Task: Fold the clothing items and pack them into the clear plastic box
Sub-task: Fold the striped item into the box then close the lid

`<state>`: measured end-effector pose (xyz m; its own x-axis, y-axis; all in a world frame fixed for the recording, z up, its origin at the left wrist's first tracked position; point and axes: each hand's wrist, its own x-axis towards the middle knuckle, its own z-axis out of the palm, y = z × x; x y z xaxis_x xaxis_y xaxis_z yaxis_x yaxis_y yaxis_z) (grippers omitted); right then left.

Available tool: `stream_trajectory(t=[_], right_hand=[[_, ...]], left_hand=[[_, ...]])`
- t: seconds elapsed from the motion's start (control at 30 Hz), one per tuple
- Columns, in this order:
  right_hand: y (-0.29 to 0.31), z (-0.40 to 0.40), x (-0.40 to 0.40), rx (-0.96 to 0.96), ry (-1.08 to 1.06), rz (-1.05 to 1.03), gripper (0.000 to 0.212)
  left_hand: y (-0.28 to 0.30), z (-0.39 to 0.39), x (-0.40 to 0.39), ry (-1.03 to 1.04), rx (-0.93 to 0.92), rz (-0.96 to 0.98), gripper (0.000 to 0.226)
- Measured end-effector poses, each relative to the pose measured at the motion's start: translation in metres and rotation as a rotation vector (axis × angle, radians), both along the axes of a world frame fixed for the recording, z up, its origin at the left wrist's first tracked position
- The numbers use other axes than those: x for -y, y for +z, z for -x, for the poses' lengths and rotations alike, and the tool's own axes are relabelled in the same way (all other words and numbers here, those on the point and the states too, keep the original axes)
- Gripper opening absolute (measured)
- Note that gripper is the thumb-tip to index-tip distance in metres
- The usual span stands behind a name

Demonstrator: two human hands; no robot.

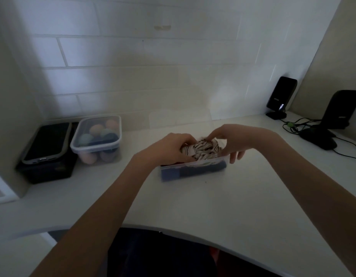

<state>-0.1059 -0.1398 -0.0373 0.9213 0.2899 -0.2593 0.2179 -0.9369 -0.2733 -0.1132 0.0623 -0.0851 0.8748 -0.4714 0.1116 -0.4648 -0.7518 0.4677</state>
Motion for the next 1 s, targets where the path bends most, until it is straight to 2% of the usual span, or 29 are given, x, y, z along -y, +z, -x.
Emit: stream_trajectory(t=[0.07, 0.13, 0.2, 0.27, 0.33, 0.4, 0.47, 0.53, 0.6, 0.7, 0.77, 0.83, 0.93, 1.0], right_hand=[[0.005, 0.002, 0.004, 0.032, -0.024, -0.081, 0.05], [0.01, 0.003, 0.004, 0.134, -0.049, -0.119, 0.028], [0.01, 0.003, -0.002, 0.242, -0.051, -0.018, 0.01], [0.005, 0.004, -0.009, 0.263, -0.053, 0.079, 0.01], [-0.003, 0.004, -0.014, 0.248, -0.063, 0.176, 0.02], [-0.012, 0.003, -0.017, 0.233, -0.038, 0.285, 0.029], [-0.017, -0.001, -0.019, 0.22, -0.006, 0.35, 0.031], [-0.02, -0.005, -0.019, 0.202, 0.02, 0.384, 0.032], [-0.02, -0.009, -0.019, 0.167, 0.035, 0.396, 0.034], [-0.021, -0.012, -0.018, 0.136, 0.084, 0.402, 0.038], [-0.023, -0.012, -0.012, 0.139, 0.105, 0.338, 0.036], [-0.025, -0.01, -0.002, 0.189, 0.064, 0.103, 0.031], [-0.037, -0.011, 0.008, 0.431, -0.065, -0.338, 0.024], [-0.049, -0.013, 0.006, 0.494, -0.207, -0.567, 0.029]], left_hand=[[0.001, 0.003, -0.008, 0.012, 0.056, 0.102, 0.042], [0.002, 0.008, -0.013, -0.003, 0.165, 0.162, 0.025], [0.0, 0.012, -0.015, -0.038, 0.209, 0.162, 0.011], [-0.002, 0.015, -0.013, -0.041, 0.178, 0.082, 0.008], [-0.004, 0.014, -0.011, -0.021, 0.143, -0.036, 0.016], [-0.005, 0.012, -0.009, 0.003, 0.111, -0.117, 0.04], [-0.007, 0.011, -0.006, 0.026, 0.095, -0.175, 0.054], [-0.012, 0.011, -0.007, 0.018, 0.136, -0.212, 0.064], [-0.016, 0.013, -0.01, -0.019, 0.164, -0.169, 0.068], [-0.024, 0.018, -0.019, -0.03, 0.161, -0.014, 0.063], [-0.026, 0.023, -0.024, 0.056, 0.13, 0.22, 0.059], [-0.027, 0.028, -0.028, 0.163, 0.065, 0.5, 0.049], [-0.03, 0.037, -0.028, 0.357, 0.069, 0.916, 0.045], [-0.036, 0.038, -0.024, 0.553, 0.141, 1.009, 0.029]])
